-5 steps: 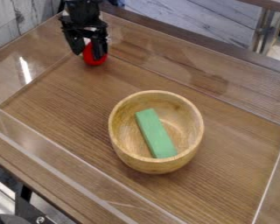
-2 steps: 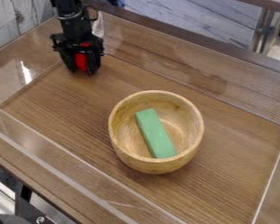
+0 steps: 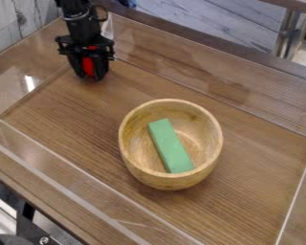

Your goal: Move the red fruit to the left

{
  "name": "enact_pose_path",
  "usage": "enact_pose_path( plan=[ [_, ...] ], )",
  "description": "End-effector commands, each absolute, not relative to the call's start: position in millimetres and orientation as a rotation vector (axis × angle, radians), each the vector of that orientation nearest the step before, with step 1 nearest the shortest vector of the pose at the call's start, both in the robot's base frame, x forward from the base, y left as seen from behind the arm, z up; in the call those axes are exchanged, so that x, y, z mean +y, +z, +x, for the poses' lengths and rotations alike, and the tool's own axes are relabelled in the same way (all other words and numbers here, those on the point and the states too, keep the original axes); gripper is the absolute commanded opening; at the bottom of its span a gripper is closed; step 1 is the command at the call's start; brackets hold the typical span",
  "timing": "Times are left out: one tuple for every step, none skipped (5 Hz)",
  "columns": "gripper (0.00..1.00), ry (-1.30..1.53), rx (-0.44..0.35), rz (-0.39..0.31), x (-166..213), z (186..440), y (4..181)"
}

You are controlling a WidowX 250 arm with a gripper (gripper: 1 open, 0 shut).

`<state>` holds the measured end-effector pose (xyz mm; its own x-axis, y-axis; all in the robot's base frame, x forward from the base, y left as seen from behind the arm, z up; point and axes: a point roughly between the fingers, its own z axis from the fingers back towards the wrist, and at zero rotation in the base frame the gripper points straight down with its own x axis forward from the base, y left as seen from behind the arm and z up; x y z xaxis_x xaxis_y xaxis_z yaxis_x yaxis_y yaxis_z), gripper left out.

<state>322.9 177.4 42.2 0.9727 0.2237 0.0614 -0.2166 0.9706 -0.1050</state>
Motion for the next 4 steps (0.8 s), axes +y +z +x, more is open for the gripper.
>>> enact_pose_path(
  plan=[
    [1.0,0.191,-0.142,-0.078,183.3,319.6,86.9],
    [1.0,0.21,-0.167,-0.094,182.0,313.2,112.7],
    [1.0,0.235,-0.202,-0.11,176.6,310.0,141.8],
    [1.0,0.208,-0.204,-0.126,160.2,319.8,154.0]
  ],
)
